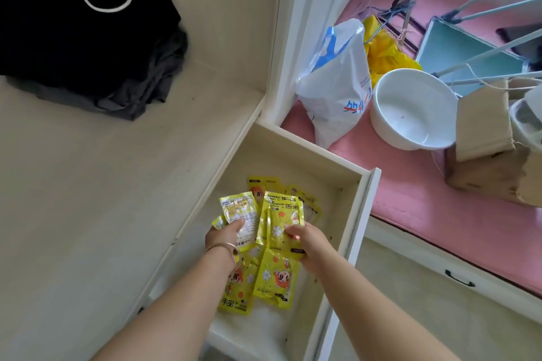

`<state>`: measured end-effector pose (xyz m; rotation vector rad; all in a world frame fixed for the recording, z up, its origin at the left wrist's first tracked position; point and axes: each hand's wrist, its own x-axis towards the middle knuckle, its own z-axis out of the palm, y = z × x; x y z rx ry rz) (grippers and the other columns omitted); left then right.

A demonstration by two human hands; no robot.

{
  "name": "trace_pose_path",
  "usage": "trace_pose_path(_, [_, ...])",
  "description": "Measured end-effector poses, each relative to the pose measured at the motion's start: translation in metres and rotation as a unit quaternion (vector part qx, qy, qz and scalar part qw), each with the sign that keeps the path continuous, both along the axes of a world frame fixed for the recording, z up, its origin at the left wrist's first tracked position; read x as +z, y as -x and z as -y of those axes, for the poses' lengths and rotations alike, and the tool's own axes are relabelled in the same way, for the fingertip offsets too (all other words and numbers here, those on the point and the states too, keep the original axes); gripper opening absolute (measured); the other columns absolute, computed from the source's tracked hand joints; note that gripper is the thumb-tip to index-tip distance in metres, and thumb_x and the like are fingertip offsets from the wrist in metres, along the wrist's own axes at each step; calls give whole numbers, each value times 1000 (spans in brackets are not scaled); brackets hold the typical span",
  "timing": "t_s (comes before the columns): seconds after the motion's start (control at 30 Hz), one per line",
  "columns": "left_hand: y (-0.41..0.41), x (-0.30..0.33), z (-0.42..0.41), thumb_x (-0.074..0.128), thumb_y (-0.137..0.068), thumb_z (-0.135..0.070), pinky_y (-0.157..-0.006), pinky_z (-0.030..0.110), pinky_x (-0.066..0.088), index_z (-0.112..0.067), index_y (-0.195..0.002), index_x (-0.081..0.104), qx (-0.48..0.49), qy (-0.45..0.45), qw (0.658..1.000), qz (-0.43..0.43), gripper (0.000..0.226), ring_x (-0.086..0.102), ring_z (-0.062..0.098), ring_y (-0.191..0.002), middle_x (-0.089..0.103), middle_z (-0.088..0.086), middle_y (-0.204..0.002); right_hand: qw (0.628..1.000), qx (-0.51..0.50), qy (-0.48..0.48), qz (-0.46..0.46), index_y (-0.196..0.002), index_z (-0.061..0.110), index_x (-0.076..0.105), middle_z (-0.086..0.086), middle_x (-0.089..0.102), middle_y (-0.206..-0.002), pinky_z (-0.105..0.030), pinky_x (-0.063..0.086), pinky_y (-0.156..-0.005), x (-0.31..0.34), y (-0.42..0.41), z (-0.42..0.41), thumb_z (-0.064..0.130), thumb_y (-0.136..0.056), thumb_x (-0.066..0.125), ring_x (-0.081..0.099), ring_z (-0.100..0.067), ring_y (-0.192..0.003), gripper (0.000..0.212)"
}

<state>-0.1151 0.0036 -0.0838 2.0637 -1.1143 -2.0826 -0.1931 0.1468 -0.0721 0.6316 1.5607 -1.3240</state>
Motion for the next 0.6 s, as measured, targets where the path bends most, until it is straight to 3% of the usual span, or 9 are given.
trace_pose_path(0.13, [17,-28,8,77,-74,-21,-90,36,42,-1,-125,55,16,-11,1000,21,59,56,28,-110,57,15,-129,999,-13,-30,-13,-101,12,58,-6,63,-90,-36,51,-70,-21,25,0,11,-89,60,61,-24,-77,12])
trace_pose_path(0.2, [25,-39,9,77,-74,-26,-88,36,44,-2,-127,53,24,-5,999,31,62,57,27,-106,57,13,-129,998,-31,-49,-14,-94,14,58,-4,63,-85,-31,50,-61,-27,36,1,17,-89,64,61,-20,-73,9])
trace_pose_path(0.27, [32,-45,9,74,-78,-31,-92,39,45,-1,-130,47,33,1,998,53,66,56,30,-114,55,12,-131,997,-45,-64,-18,-89,15,57,-3,63,-82,-27,46,-52,-33,46,3,20,-88,66,60,-17,-68,10])
trace_pose_path(0.43, [53,-55,14,62,-87,-40,-95,38,44,1,-133,44,25,22,995,94,64,55,31,-119,53,16,-134,994,-66,-87,-26,-112,10,58,-3,64,-83,-28,47,-56,-50,66,14,25,-85,70,60,-18,-69,34])
trace_pose_path(0.53, [60,-59,20,54,-90,-44,-98,38,42,2,-132,45,9,39,993,112,63,53,32,-121,52,17,-135,991,-119,-53,2,-130,11,49,-9,65,-107,-29,56,-64,-55,70,22,21,-87,67,63,-20,-82,47])
trace_pose_path(0.6, [62,-67,25,55,-89,-46,-103,39,42,-4,-138,40,13,57,994,98,66,50,31,-126,47,15,-141,989,-147,-22,11,-139,11,42,-12,59,-129,-30,57,-81,-57,67,25,16,-90,63,62,-22,-93,54])
